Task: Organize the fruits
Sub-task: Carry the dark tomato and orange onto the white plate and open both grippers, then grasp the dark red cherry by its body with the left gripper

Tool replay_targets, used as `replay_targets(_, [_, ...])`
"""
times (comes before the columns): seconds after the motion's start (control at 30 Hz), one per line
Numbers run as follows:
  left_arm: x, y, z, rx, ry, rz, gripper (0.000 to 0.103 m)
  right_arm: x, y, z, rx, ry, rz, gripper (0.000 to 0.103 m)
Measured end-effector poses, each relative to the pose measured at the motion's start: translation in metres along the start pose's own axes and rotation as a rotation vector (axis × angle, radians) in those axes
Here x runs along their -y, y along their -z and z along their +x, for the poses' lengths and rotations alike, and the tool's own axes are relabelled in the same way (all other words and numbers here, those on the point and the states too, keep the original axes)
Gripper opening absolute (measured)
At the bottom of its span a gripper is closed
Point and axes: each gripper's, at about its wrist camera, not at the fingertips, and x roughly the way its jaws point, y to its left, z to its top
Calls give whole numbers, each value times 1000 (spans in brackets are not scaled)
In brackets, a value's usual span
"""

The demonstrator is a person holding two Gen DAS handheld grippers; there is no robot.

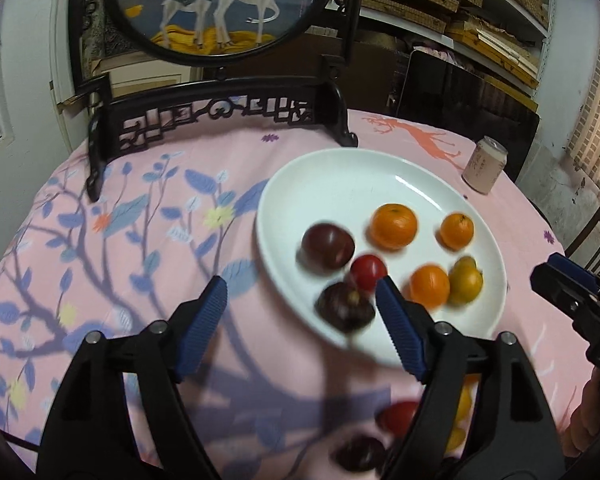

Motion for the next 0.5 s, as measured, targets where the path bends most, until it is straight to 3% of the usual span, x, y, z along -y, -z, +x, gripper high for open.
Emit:
replay_targets(0.27, [1,44,-34,13,-56,41,93,1,48,-21,-26,58,-32,64])
replay_targets(0.5, [8,72,-48,-11,-45,91,96,7,62,-25,-77,19,11,67])
